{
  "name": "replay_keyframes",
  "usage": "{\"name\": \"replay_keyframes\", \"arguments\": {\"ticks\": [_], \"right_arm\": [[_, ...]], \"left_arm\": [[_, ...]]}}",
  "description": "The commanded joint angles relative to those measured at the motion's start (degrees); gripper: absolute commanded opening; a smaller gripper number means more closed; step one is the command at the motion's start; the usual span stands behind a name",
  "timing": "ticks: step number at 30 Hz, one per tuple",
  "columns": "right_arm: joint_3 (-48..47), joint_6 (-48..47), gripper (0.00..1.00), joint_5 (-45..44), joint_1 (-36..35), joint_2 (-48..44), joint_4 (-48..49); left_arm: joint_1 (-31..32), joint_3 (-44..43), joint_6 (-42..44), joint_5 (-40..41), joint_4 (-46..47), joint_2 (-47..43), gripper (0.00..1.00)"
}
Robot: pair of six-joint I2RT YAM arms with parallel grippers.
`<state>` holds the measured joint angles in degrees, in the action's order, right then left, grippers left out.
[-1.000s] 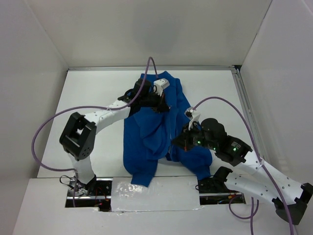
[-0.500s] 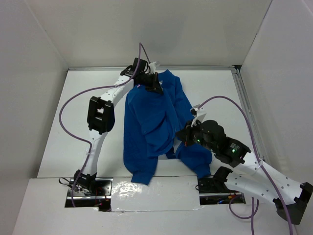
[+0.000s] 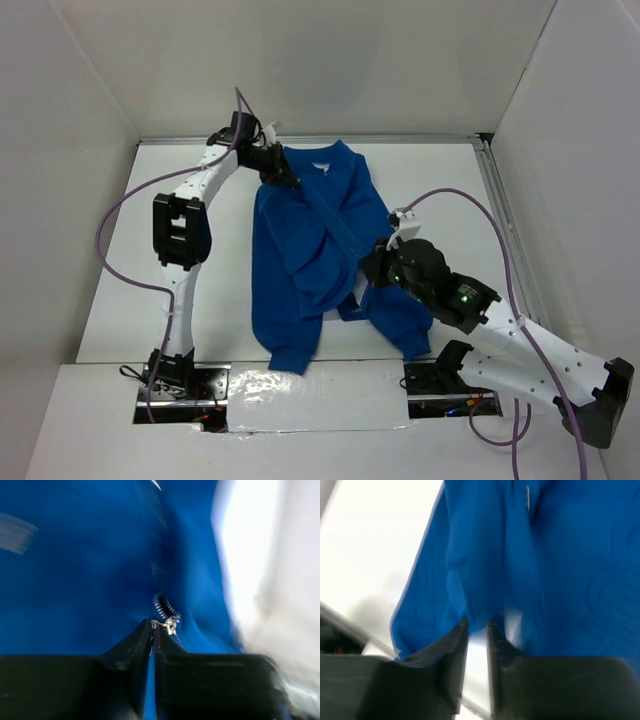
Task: Zip up the jacket
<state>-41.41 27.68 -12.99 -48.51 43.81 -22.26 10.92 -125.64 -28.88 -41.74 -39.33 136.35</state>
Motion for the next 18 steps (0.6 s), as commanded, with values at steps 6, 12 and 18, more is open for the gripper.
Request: {"name": "replay_keyframes", "arguments": {"ticks": [6,12,18], "right_arm": [[-8.34,4.92,1.00,-7.89,-2.82,0.75,-5.60],[-10.35,13.25,1.00,-16.85,-0.54,-1.62,-9.18],[-9.75,26.69,1.00,-24.78,1.05,-3.38,-18.24]], "left_arm": [[-17.07,4.50,6.12,21.09,16.29,-12.57,0.99],[-15.58,3.38,8.68,21.60,7.99,-20.41,0.99],[-15.66,21.19,2.71,18.98,11.28,-34.99,0.99]]}}
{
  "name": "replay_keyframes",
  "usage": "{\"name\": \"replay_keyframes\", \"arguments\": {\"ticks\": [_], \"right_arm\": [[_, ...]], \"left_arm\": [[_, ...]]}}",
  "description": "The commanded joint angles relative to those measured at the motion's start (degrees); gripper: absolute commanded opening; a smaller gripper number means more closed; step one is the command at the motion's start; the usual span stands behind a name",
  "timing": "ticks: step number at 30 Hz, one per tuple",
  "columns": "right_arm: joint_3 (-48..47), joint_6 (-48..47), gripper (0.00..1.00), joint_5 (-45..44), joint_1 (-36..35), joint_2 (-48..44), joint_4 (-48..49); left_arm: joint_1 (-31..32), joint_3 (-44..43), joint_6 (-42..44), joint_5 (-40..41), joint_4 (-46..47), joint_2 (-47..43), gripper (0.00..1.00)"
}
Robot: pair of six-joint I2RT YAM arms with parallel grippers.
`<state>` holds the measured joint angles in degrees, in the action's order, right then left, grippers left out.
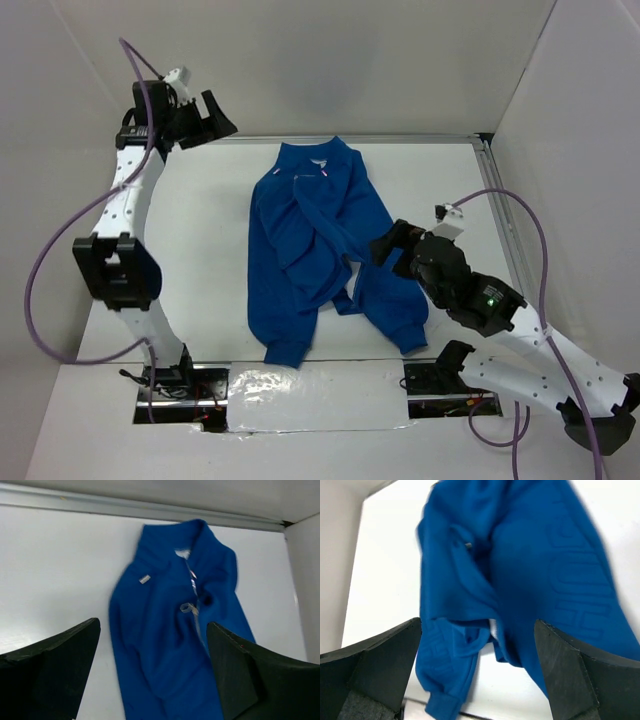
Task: Zip up the jacket
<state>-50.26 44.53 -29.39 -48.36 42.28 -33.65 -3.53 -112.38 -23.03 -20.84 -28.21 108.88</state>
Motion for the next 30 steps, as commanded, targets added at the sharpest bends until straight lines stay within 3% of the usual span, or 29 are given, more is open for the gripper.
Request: {"name": "replay_keyframes", "arguments": {"ticks": [1,4,7,10,14,17,22,30], "right_arm": [[-0.28,11.09,1.00,-9.28,1.25,-2.64,-7.56],[1.47,13.65,1.00,-12.17,4.75,-6.41,-9.32],[0.87,14.27,1.00,-14.11,6.43,-7.21,-11.44],[-0.89,13.65,1.00,-15.61,8.36,-6.60,-13.46],[-3.26,11.81,1.00,-14.48,9.42,-3.97,-12.68],[-3.09,9.44,1.00,-10.70,10.47,-2.74,-6.71],[-5.02,8.64,1.00,-5.52,13.20,0.08,-5.28],[-3.27,5.84,1.00,-4.81,13.03,-1.49,-2.39]], "left_arm": [[-1.30,11.36,-4.38,-2.10,0.69,-10.07,0.99],[-1.13,33.18,-9.40,-2.01,4.80,-25.06,0.99],[-0.78,49.20,-11.77,-4.20,11.30,-37.63,0.99],[0.28,58.99,-10.55,-9.55,16.67,-48.10,0.99],[2.82,60.26,-7.48,-14.58,15.91,-53.33,0.99],[3.09,57.80,-6.42,-11.51,11.35,-54.47,0.99],[3.09,58.50,-5.45,-11.41,11.77,-57.55,0.99],[4.67,58.94,-5.54,-12.47,12.30,-57.91,0.99]]}}
